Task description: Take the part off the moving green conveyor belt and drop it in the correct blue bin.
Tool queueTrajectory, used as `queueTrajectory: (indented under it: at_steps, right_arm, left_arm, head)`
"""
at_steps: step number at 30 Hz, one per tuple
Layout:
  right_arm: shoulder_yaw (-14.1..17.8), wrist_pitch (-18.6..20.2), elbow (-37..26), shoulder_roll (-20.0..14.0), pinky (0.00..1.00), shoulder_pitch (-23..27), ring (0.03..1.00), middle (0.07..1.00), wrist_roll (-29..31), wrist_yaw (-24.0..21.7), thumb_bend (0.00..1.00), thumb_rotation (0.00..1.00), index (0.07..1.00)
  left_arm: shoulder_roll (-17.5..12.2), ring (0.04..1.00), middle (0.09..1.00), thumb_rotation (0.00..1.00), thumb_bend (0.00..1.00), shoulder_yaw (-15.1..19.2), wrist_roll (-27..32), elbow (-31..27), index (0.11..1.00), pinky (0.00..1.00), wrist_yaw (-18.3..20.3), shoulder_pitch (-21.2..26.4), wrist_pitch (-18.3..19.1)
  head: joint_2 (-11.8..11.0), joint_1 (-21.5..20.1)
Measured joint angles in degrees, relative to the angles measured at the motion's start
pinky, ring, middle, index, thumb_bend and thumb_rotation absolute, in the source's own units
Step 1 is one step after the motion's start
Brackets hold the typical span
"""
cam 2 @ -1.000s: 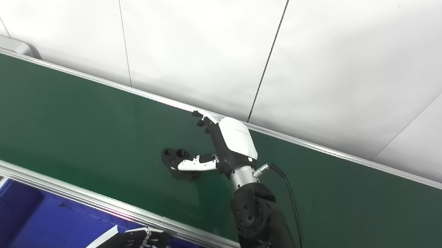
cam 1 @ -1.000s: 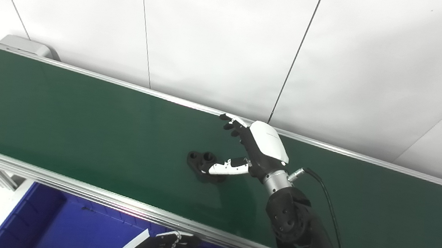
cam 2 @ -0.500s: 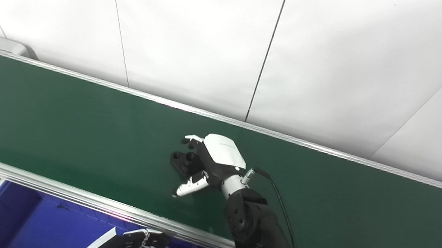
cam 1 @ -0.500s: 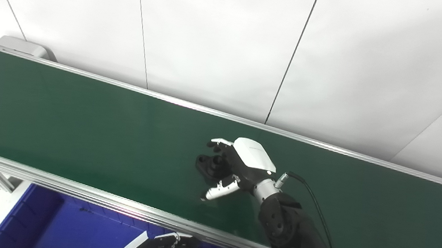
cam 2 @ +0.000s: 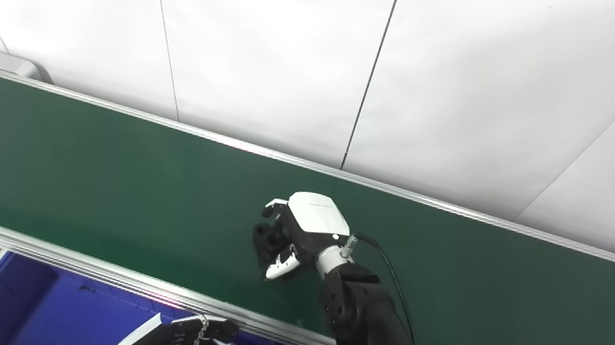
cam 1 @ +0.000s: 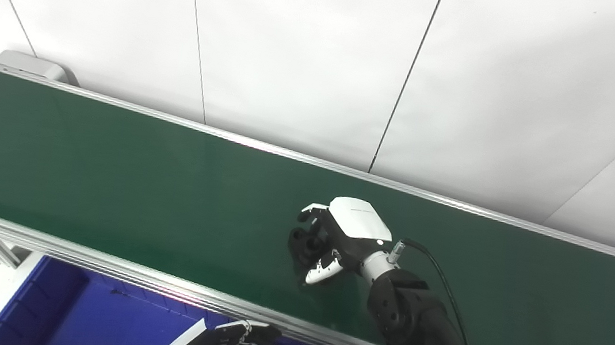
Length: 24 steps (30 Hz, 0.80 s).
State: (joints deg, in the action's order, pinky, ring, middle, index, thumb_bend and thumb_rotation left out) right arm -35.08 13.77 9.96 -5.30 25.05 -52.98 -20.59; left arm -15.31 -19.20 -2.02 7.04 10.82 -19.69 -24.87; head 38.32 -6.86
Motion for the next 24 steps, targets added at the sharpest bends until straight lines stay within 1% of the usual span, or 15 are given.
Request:
queueTrajectory:
  at_steps: [2, 4, 6, 8, 10, 14, 17, 21, 23, 24]
  right_arm:
    - [-0.3, 0.3, -0.3, -0.3, 0.29, 0.0, 0.416, 0.542, -0.6, -0.7, 0.52, 0.0, 0.639]
    - [-0.6, 0.6, -0.7, -0.5, 0.28, 0.0, 0.388, 0.502, -1.5, -1.2, 0.51, 0.0, 0.566]
    - [-0.8, 0.6, -0.8, -0.8, 0.28, 0.0, 0.39, 0.511, -2.2, -1.2, 0.51, 0.0, 0.53]
    - [-0.9, 0.6, -1.1, -1.1, 0.28, 0.0, 0.393, 0.515, -2.7, -1.0, 0.51, 0.0, 0.518]
    - [-1.2, 0.6, -1.1, -1.5, 0.3, 0.0, 0.403, 0.538, -2.9, -0.4, 0.51, 0.0, 0.502]
    - [-1.9, -0.3, -1.1, -2.4, 0.31, -0.1, 0.406, 0.547, -3.5, 1.9, 0.51, 0.0, 0.498]
    - [-2.0, -0.7, -1.1, -2.8, 0.31, -0.5, 0.399, 0.536, -3.5, 3.7, 0.51, 0.0, 0.509]
    - [-1.6, -0.7, -1.9, -2.9, 0.29, -1.8, 0.376, 0.504, -3.3, 5.6, 0.51, 0.0, 0.532]
    - [-1.3, -0.7, -3.1, -2.9, 0.26, -3.1, 0.364, 0.481, -2.9, 5.9, 0.51, 0.0, 0.536]
    - [-1.1, -0.7, -4.1, -2.9, 0.22, -3.9, 0.353, 0.459, -2.7, 5.9, 0.51, 0.0, 0.536]
  left_arm:
    - [0.0, 0.789, 0.827, 0.11, 0.85, 0.0, 0.0, 0.0, 0.784, 0.72, 0.0, 0.0, 0.0]
    - [0.0, 0.785, 0.825, 0.11, 0.85, 0.1, 0.1, 0.0, 0.785, 0.72, 0.0, -0.1, 0.0]
    - [0.1, 0.788, 0.822, 0.11, 0.85, 0.1, 0.1, -0.1, 0.786, 0.72, 0.0, -0.1, 0.0]
    - [0.1, 0.789, 0.82, 0.12, 0.85, 0.2, 0.1, -0.2, 0.786, 0.73, -0.1, -0.1, 0.0]
    - [0.1, 0.795, 0.826, 0.11, 0.85, 0.2, 0.0, -0.2, 0.788, 0.72, -0.1, -0.2, 0.0]
    - [0.1, 0.798, 0.83, 0.11, 0.84, 0.2, 0.0, -0.2, 0.79, 0.72, -0.1, -0.2, 0.0]
    - [0.1, 0.804, 0.831, 0.13, 0.84, 0.3, 0.2, -0.2, 0.792, 0.73, 0.0, -0.2, 0.0]
    - [0.2, 0.797, 0.841, 0.13, 0.83, 0.4, 0.5, -0.2, 0.799, 0.71, 0.9, -0.1, 0.0]
    - [0.2, 0.796, 0.841, 0.13, 0.83, 0.5, 0.5, -0.3, 0.802, 0.71, 1.5, -0.3, 0.0]
    - [0.2, 0.79, 0.841, 0.13, 0.82, 0.6, 0.5, -0.3, 0.802, 0.71, 1.7, -0.3, 0.0]
  head:
    - [0.0, 0.0]
    - [0.4, 0.0]
    - [0.6, 0.0]
    - [0.7, 0.0]
    - [0.7, 0.0]
    - [0.9, 0.1]
    - [1.0, 0.2]
    - [1.3, 0.1]
    - [1.8, 0.0]
    - [1.8, 0.0]
